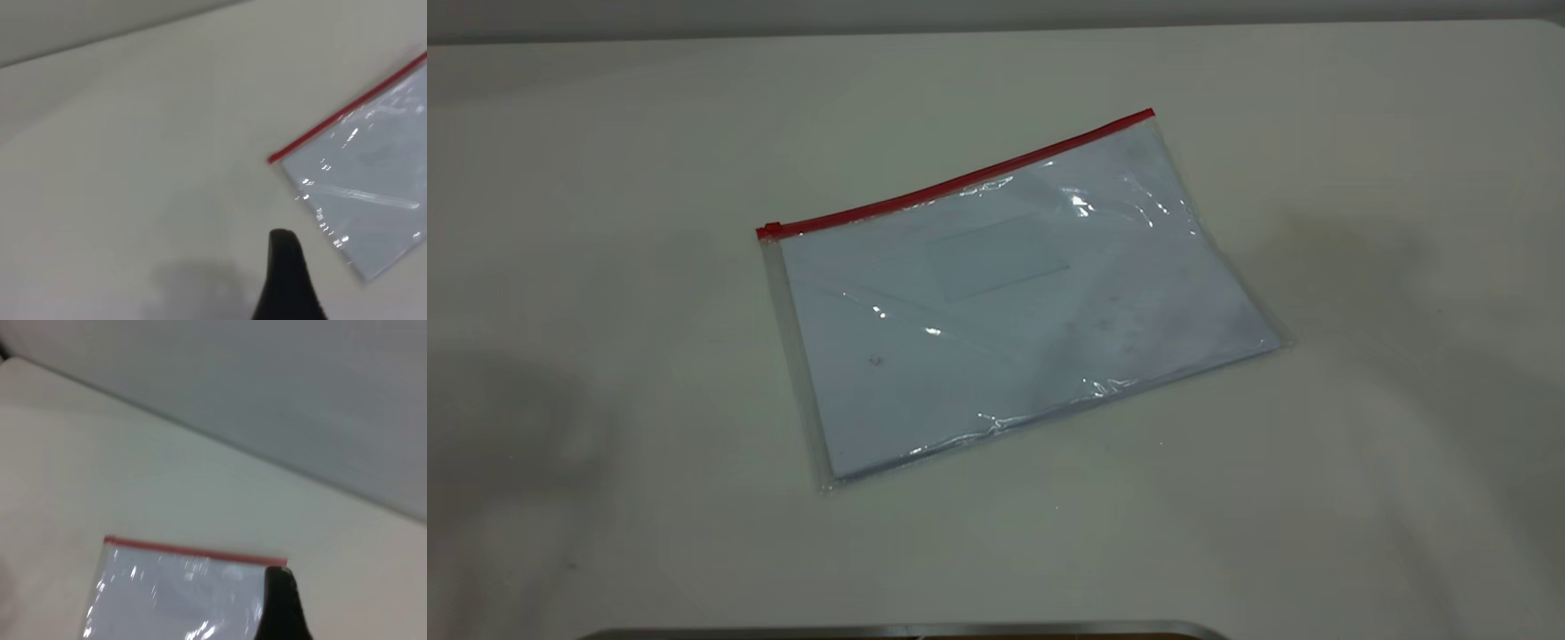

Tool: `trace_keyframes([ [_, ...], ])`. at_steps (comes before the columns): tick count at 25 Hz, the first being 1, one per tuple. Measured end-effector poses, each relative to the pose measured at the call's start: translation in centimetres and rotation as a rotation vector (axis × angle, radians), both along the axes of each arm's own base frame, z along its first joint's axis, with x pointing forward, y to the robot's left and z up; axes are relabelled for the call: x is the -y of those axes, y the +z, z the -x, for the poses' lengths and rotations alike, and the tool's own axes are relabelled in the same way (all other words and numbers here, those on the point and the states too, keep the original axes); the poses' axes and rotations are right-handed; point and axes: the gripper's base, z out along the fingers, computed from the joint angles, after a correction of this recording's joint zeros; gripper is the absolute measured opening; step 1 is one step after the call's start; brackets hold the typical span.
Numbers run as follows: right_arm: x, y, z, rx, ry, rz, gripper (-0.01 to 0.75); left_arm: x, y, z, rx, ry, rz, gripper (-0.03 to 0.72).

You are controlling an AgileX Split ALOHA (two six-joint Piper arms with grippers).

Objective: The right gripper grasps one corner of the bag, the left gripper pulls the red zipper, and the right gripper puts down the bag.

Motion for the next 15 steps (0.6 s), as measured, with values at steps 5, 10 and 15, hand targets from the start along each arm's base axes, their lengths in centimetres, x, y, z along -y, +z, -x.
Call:
trace_keyframes([
  [5, 1.6, -0.6, 7.2, -0.024, -0.013, -0.017, 0.574, -0.4, -0.6, 4.7, 0.028, 0.004, 0.037, 0.59],
  [10, 3.2, -2.3, 14.7, -0.003, -0.011, -0.025, 0.574, -1.0, -3.5, 9.9, 0.029, 0.011, 0.044, 0.59],
  [15, 4.4, -6.6, 19.9, -0.031, -0.011, -0.018, 0.574, -1.6, -7.7, 13.9, 0.01, 0.014, 0.038, 0.59],
])
